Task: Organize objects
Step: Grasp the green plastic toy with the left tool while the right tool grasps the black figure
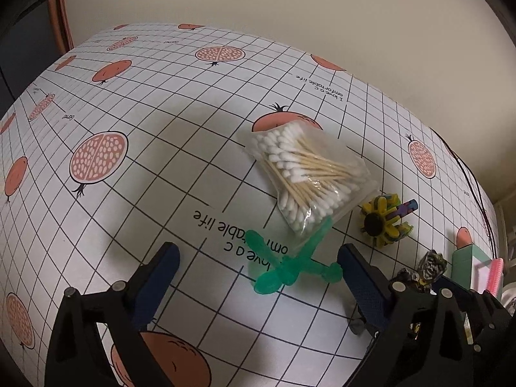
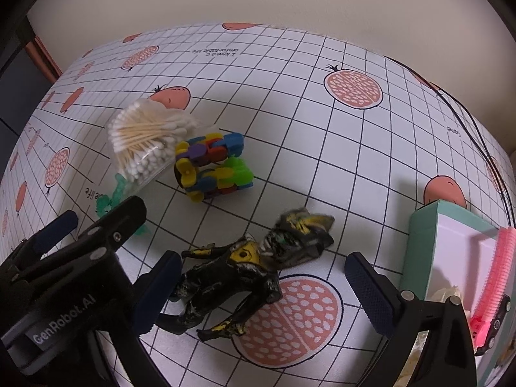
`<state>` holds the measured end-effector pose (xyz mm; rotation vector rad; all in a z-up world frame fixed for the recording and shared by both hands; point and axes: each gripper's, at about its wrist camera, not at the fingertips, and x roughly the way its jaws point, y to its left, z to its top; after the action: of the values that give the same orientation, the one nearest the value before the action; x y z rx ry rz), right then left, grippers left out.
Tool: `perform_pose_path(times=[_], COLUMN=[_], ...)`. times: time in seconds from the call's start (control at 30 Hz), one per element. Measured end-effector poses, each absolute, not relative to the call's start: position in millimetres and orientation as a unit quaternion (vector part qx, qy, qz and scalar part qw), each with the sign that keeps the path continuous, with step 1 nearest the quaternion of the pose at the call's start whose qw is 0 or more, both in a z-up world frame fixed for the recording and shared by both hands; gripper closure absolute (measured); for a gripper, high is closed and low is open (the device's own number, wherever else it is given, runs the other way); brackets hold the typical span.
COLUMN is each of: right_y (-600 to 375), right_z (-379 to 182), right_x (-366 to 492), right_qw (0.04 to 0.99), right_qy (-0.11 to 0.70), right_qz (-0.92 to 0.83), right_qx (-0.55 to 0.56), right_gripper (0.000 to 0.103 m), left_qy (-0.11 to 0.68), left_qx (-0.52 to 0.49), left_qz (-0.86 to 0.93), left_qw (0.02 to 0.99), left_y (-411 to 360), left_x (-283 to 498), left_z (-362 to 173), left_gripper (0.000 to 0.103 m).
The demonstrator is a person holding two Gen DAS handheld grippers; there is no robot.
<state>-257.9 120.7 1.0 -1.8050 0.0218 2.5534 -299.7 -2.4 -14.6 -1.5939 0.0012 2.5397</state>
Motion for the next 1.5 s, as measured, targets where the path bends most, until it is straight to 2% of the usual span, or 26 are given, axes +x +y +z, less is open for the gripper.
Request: perform_pose_path(times=[0.17,0.23,0.33,0.4,0.53,1.0,1.5], right_y=[114,113,113,112,109,102,110], right_z=[0,1,2,3,4,9,8], right_x=[-249,-247,-244,-242,-238,-237,-248], right_qw=[-0.006,-0.006,-0.002,-0.002,-0.004,-0.016,-0.014], right_qy=[0.001,0.002,0.004,0.004,0.004,0.013,0.007], right_qz=[0.819,0.82,0.821,0.821,0.821,0.824,0.827], right_qx=[-0.574,-0.573,-0.571,-0.57,-0.571,-0.566,-0.562], right_gripper=[0.013,0.014,0.014,0.015,0.015,0.016,0.016], left_qy=[0.004,0.002,0.007,0.001,-0.015,-0.1,-0.127], left_qx=[-0.527,-0.525,-0.519,-0.516,-0.515,-0.522,-0.49], left_qz=[0.848,0.849,0.854,0.855,0.856,0.844,0.859], left_qw=[0.065,0.064,0.048,0.049,0.049,0.074,0.077], left_y=[-3,-5,-9,-12,-16,-47,-60], left_x=[-300,-300,-300,-300,-300,-307,-307], left_z=[-14,-14,-11,-11,-8,-2,29], left_gripper=[0.01,0.013,0.029,0.032,0.05,0.052,0.052])
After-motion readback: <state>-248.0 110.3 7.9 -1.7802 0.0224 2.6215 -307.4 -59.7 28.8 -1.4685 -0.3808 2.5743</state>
